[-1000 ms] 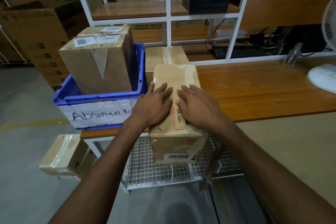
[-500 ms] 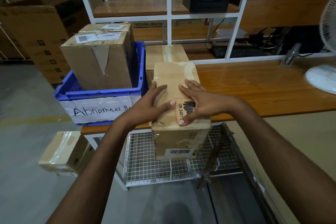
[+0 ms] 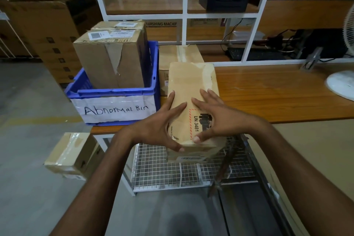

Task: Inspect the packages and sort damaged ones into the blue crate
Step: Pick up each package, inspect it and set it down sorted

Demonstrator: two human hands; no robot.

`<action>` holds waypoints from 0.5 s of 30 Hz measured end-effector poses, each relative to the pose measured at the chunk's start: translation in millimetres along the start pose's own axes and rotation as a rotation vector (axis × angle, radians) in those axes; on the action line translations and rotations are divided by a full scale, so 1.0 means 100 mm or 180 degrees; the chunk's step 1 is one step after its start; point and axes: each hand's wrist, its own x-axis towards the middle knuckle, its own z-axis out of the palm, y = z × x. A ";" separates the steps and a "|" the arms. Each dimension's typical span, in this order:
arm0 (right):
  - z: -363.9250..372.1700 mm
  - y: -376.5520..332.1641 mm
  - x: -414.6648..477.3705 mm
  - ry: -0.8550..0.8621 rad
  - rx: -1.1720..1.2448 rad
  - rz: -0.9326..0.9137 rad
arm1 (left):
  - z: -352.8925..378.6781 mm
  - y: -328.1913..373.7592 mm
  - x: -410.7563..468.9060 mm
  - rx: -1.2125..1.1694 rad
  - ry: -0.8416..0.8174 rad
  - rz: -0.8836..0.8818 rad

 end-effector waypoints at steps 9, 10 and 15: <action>0.08 0.08 -0.04 0.0505 0.0021 -0.0070 | 0.14 -0.05 0.03 -0.1243 0.1349 0.0041; 0.07 0.05 -0.03 0.0610 -0.0068 0.0009 | 0.18 -0.02 0.04 -0.1453 0.1527 0.0041; 0.12 -0.08 -0.04 0.0903 -0.0418 0.0214 | 0.40 -0.04 0.10 -0.1882 0.1933 0.0052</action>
